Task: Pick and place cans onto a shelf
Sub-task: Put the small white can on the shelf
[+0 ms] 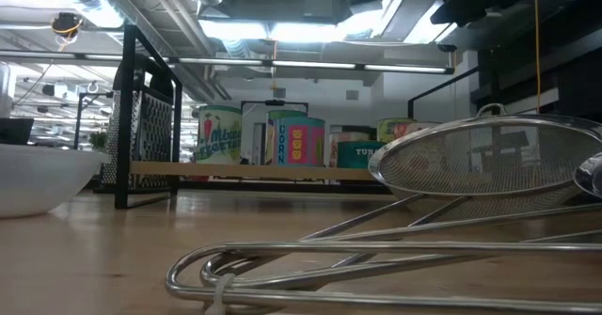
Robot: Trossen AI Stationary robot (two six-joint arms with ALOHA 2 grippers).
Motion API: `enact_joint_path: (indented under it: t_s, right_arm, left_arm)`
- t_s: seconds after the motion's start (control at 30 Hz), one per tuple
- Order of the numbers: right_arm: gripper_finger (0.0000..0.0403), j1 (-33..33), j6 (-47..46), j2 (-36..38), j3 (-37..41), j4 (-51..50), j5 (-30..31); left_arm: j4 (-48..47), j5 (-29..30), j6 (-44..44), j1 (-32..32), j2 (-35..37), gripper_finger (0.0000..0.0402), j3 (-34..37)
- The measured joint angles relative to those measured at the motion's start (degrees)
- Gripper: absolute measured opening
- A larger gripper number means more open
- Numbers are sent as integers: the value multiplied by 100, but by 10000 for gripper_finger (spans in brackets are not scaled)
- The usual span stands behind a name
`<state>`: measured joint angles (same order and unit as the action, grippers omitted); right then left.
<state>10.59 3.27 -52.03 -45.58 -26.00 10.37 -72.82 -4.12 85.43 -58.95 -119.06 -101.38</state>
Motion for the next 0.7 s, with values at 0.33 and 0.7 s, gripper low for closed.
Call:
enact_joint_path:
  t_s: [0.33,0.7]
  right_arm:
    - [113,-1,-2,0,0,-2,0]
    - [113,-1,0,0,0,-2,0]
  left_arm:
    - [-58,-105,0,-23,-68,71,172]
    - [147,-136,-2,-49,-68,71,280]
